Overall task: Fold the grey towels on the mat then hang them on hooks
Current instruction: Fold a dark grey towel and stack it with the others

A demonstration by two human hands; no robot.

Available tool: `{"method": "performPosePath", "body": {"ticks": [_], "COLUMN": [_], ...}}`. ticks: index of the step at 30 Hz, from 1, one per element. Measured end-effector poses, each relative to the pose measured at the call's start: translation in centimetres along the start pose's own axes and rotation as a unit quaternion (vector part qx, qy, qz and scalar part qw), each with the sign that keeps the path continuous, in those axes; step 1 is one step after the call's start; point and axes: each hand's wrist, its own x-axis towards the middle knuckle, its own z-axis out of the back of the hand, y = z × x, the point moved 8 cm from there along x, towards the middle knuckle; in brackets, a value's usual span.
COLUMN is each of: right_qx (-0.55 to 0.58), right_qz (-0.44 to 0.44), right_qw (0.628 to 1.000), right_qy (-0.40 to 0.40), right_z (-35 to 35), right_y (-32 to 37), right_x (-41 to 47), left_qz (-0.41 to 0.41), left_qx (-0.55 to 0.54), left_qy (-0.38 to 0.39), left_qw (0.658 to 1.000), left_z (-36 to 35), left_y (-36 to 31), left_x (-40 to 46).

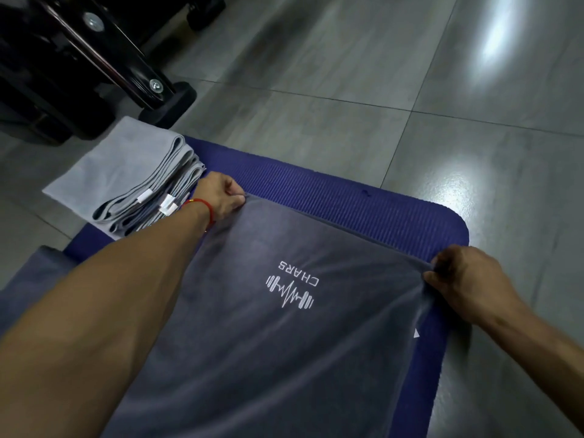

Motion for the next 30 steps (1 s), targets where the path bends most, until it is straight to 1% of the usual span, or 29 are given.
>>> {"method": "performPosePath", "body": {"ticks": [2, 5, 7, 10, 11, 13, 16, 18, 20, 24, 26, 28, 30], "right_qx": [-0.008, 0.043, 0.049, 0.057, 0.056, 0.056, 0.055, 0.086, 0.141, 0.287, 0.297, 0.277, 0.254], "right_qz": [0.014, 0.008, 0.017, 0.022, 0.032, 0.083, 0.194, 0.243, 0.262, 0.306, 0.347, 0.388, 0.415], "right_qw": [1.000, 0.999, 0.999, 0.998, 0.998, 0.993, 0.970, 0.954, 0.944, 0.905, 0.888, 0.876, 0.871], "right_qy": [-0.017, -0.022, -0.017, -0.015, -0.024, -0.068, -0.138, -0.152, -0.141, -0.063, -0.053, -0.076, -0.065], "right_z": [0.6, 1.6, 2.3, 4.2, 5.2, 7.8, 12.4, 14.9, 16.8, 18.3, 18.9, 19.7, 19.5], "right_y": [0.4, 0.1, 0.5, 2.2, 3.3, 5.9, 11.8, 16.2, 20.7, 30.0, 34.7, 38.9, 42.8], "right_x": [-0.5, -1.3, -1.6, -2.1, -2.5, -3.3, -5.7, -7.1, -8.2, -11.3, -13.4, -15.8, -17.9], "left_qz": [0.004, 0.013, 0.001, -0.023, -0.034, -0.049, -0.045, -0.037, -0.027, 0.003, 0.030, 0.059, 0.094], "left_qx": [-0.013, -0.030, -0.033, -0.036, -0.033, -0.025, -0.037, -0.035, -0.014, 0.010, 0.025, 0.032, 0.013], "left_qy": [-0.013, -0.024, -0.034, -0.077, -0.089, -0.125, -0.212, -0.265, -0.305, -0.376, -0.407, -0.440, -0.475], "left_qw": [1.000, 0.999, 0.999, 0.996, 0.995, 0.991, 0.976, 0.963, 0.952, 0.927, 0.913, 0.896, 0.875], "left_z": [1.2, 3.4, 5.2, 9.3, 10.8, 14.5, 20.8, 24.9, 28.7, 35.5, 38.1, 39.9, 40.8], "left_y": [0.0, 0.3, 0.0, 0.1, 0.2, 1.2, 3.6, 5.4, 7.0, 10.4, 12.2, 14.1, 16.2], "left_x": [-0.6, -2.3, -4.1, -7.3, -8.7, -11.6, -17.5, -22.3, -27.3, -37.1, -41.9, -46.6, -51.1]}}
